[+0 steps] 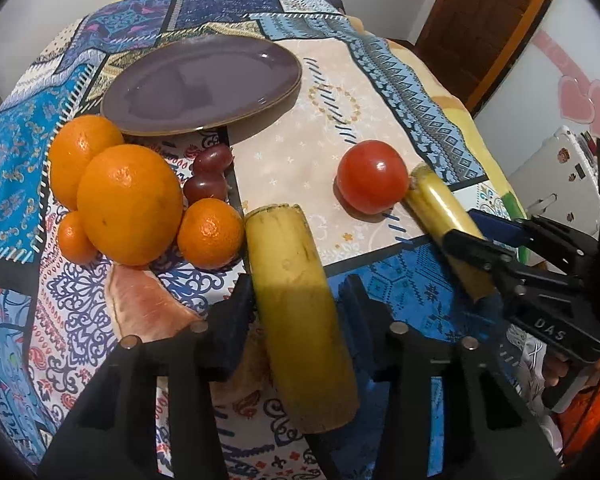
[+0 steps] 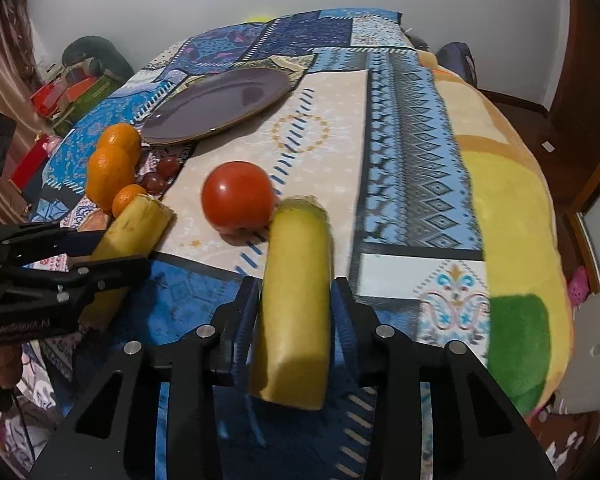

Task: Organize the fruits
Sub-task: 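Move the left gripper to one yellow corn cob while the right gripper approaches the other cob, then close both grippers on the corn cobs and lift them off the quilt, then carry both corn cobs toward the dark purple plate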

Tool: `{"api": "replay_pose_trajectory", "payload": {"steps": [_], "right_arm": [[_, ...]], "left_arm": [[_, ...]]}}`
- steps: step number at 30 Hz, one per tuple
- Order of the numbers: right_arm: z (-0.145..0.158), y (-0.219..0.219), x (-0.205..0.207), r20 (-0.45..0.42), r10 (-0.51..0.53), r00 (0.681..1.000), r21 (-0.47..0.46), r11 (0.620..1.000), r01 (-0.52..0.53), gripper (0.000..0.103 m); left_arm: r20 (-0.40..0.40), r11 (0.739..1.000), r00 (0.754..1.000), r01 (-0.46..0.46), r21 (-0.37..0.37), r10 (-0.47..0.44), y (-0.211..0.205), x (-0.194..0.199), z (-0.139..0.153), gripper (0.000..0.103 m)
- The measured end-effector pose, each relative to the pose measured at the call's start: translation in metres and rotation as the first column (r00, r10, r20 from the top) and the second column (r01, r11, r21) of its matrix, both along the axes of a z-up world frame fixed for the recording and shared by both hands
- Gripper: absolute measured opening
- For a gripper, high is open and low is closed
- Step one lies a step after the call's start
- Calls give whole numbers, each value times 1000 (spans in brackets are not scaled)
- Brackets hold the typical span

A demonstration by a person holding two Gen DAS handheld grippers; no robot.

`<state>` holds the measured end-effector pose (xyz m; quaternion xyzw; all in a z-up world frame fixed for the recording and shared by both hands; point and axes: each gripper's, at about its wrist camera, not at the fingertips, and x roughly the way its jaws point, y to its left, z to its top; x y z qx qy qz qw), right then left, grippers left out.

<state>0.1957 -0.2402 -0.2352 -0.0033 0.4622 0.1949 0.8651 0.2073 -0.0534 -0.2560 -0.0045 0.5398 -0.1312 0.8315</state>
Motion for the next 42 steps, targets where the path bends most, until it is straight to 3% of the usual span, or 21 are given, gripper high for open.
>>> {"api": "replay_pose_trajectory", "payload": {"steps": [12, 18, 31, 42], "right_arm": [[-19, 9, 18, -24, 20, 1000, -13, 1000, -20, 35], [-14, 5, 14, -16, -3, 1000, 3, 1000, 3, 35], [42, 5, 3, 143, -22, 989, 8, 1000, 21, 35], [82, 25, 19, 269, 5, 963, 1, 1000, -5, 35]], "left_arm": [[16, 1000, 1000, -11, -23, 11, 0, 9, -5, 38], [48, 999, 999, -12, -32, 13, 2, 4, 7, 37], [226, 998, 973, -42, -36, 49, 22, -17, 71, 36], [338, 992, 933, -110, -59, 123, 50, -1, 113, 36]]}}
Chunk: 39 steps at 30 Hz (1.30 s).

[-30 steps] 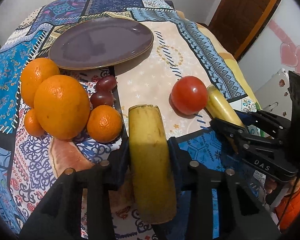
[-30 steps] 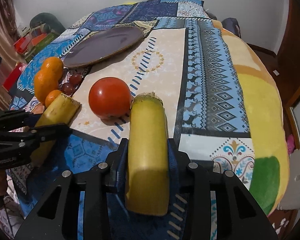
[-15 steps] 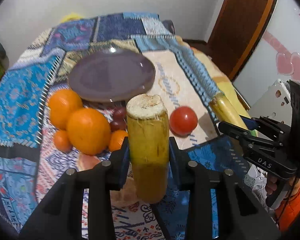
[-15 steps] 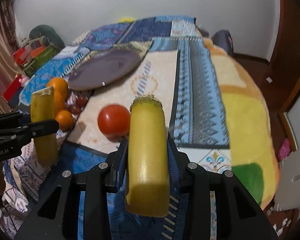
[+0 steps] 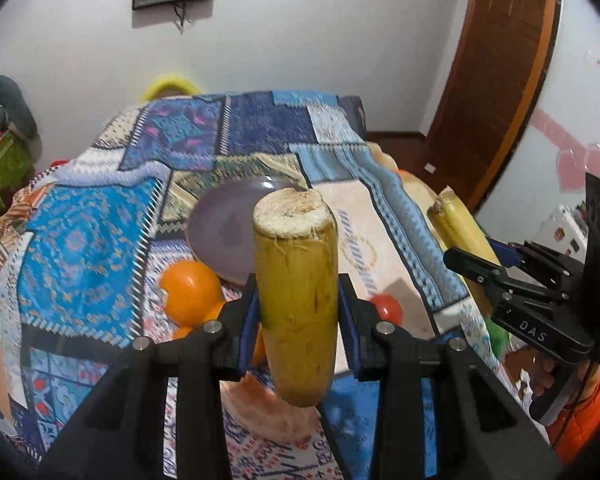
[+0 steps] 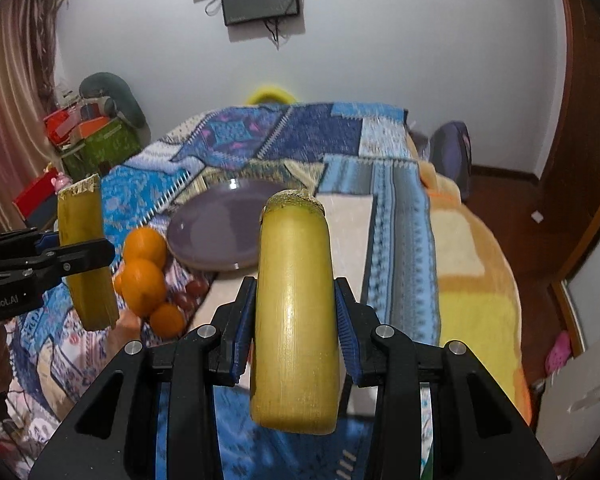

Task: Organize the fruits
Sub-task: 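Carry both corn cobs toward the dark purple plate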

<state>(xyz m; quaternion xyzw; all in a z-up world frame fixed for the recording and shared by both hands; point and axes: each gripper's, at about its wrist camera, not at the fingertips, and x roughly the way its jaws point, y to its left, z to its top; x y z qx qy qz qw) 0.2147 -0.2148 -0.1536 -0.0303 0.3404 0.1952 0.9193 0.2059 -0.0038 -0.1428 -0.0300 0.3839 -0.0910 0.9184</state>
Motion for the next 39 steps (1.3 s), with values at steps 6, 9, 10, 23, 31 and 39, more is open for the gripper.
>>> {"api": "replay_pose_trajectory", "payload": {"steps": [6, 9, 10, 23, 31, 39], "right_arm": [[10, 12, 15, 43, 20, 999, -4, 1000, -20, 35], [13, 19, 25, 60, 30, 998, -9, 1000, -30, 35], [15, 22, 29, 67, 34, 997, -12, 999, -33, 35], [5, 51, 88, 61, 69, 996, -43, 997, -66, 35], [-16, 64, 122, -2, 89, 996, -71, 994, -89, 35], [-42, 77, 149, -94, 121, 988, -98, 987, -130, 35]], "left_arm": [[32, 999, 999, -42, -8, 42, 17, 20, 10, 36], [43, 998, 997, -58, -9, 58, 24, 31, 12, 36], [45, 998, 997, -61, -10, 61, 27, 35, 12, 36], [0, 997, 997, -83, 1, 83, 43, 95, -13, 36], [-59, 997, 995, -77, -5, 77, 49, 128, -37, 36], [-155, 996, 986, -71, -48, 63, 58, 158, -64, 36]]}}
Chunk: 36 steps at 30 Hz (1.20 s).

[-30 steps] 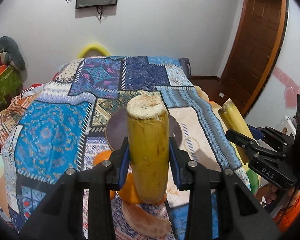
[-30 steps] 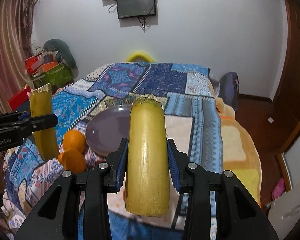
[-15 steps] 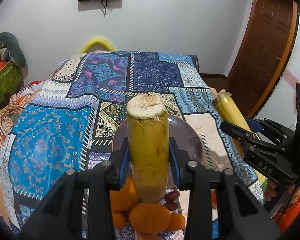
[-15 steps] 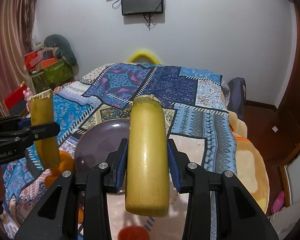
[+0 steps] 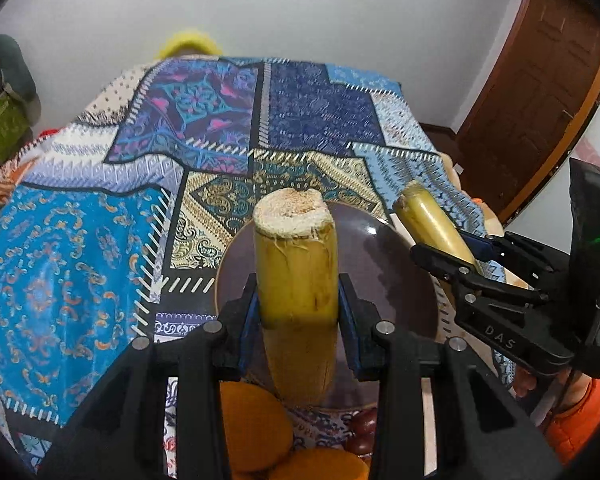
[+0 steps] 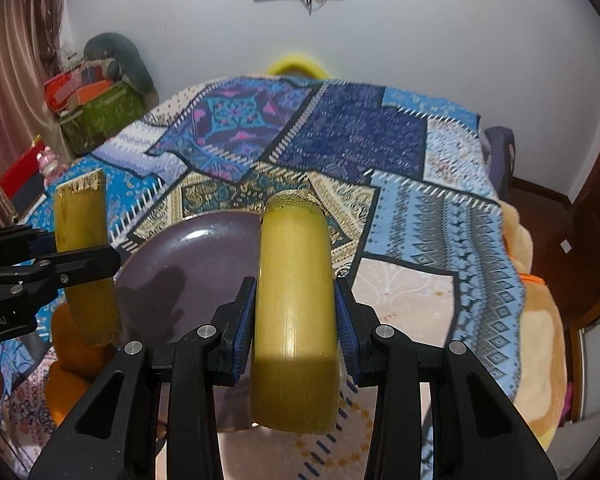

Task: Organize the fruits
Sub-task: 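Carry both corn cobs toward the dark purple plate, then lower both corn cobs side by side onto the plate and open both grippers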

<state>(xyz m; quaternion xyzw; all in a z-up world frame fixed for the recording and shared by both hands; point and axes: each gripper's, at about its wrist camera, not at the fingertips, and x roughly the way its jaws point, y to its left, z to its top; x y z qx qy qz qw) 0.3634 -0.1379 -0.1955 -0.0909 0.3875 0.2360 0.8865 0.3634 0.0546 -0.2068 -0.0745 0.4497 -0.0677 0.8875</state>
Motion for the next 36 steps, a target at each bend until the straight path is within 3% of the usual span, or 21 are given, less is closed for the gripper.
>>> {"api": "replay_pose_trajectory", "payload": {"steps": [5, 20, 32, 36], "right_arm": [[-12, 8, 15, -45, 25, 999, -22, 999, -26, 34], [-35, 27, 31, -100, 68, 993, -85, 993, -77, 35], [-25, 32, 22, -60, 89, 994, -106, 990, -95, 35], [-9, 27, 10, -26, 74, 997, -92, 993, -76, 42]], "left_arm": [[-59, 1000, 998, -13, -29, 11, 6, 17, -17, 36], [-116, 999, 993, -41, -28, 37, 4, 45, -32, 36], [-26, 996, 999, -43, 81, 45, 0, 29, -10, 36], [3, 994, 999, -43, 97, 43, 1, 13, 3, 36]]}}
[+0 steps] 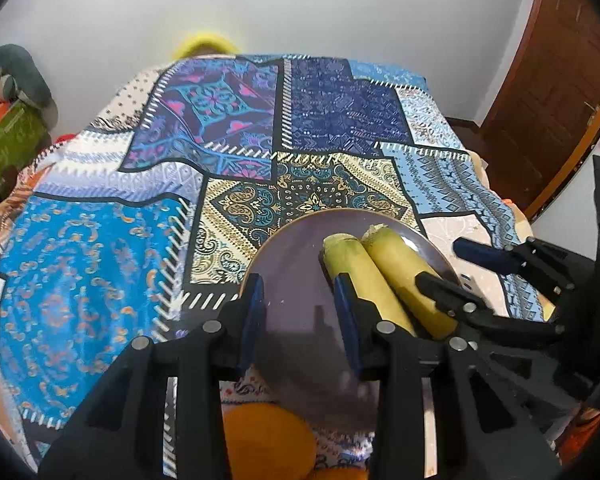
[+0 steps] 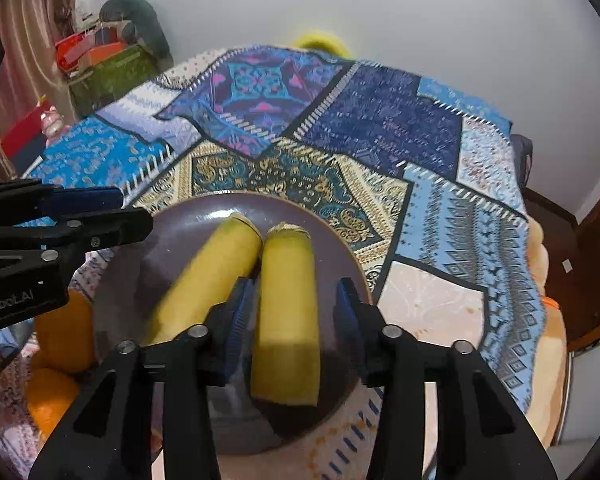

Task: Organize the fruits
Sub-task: 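Lower both corn cobs side by side onto the plate and open both grippers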

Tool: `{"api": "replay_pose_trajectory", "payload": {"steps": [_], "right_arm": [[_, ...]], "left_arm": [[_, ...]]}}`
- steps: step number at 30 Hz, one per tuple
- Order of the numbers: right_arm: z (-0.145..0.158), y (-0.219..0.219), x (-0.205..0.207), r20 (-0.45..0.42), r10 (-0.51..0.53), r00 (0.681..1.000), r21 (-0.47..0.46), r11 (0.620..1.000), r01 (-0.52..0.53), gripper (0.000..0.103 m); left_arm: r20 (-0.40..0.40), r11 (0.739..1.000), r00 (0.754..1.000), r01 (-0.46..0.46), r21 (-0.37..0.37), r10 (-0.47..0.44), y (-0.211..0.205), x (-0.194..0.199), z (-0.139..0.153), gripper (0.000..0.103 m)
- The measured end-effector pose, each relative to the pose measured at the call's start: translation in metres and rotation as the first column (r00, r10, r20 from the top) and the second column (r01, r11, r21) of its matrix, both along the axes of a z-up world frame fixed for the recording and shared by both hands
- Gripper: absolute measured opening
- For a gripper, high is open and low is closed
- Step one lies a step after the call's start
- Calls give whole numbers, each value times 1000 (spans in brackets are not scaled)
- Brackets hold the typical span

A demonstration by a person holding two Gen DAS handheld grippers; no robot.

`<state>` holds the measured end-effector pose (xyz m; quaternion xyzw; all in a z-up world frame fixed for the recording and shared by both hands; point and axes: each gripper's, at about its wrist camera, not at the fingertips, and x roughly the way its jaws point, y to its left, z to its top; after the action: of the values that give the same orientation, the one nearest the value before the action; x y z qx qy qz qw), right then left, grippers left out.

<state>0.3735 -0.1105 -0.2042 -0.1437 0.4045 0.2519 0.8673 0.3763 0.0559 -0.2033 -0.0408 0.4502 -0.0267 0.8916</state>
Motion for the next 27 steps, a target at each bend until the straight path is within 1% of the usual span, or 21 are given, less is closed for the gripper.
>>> {"api": "replay_pose_trajectory", "payload": {"steps": [5, 11, 13, 17, 21, 23, 27], "right_arm": [[23, -10, -22, 41, -22, 999, 25, 999, 21, 44], [49, -23, -58, 95, -49, 994, 58, 997, 43, 48], [56, -27, -73, 114, -52, 992, 64, 997, 44, 48], [66, -34, -99, 140, -61, 988, 79, 996, 51, 49], [69, -40, -121, 145, -67, 987, 87, 995, 55, 51], [68, -43, -132, 153, -76, 985, 81, 995, 64, 54], [64, -52, -150, 138, -90, 986, 91, 993, 78, 54]], "left_arm": [[54, 999, 999, 5, 43, -7, 0, -31, 24, 36], [96, 999, 995, 6, 41, -10, 0, -70, 51, 37], [114, 999, 993, 6, 50, -12, -1, -85, 59, 43], [140, 998, 990, 3, 63, -11, -1, -113, 71, 49], [144, 998, 990, -3, 58, -5, -1, -135, 73, 56], [136, 998, 991, -1, 57, -7, -3, -144, 71, 57], [109, 998, 994, 3, 55, -9, -6, -158, 61, 59]]}}
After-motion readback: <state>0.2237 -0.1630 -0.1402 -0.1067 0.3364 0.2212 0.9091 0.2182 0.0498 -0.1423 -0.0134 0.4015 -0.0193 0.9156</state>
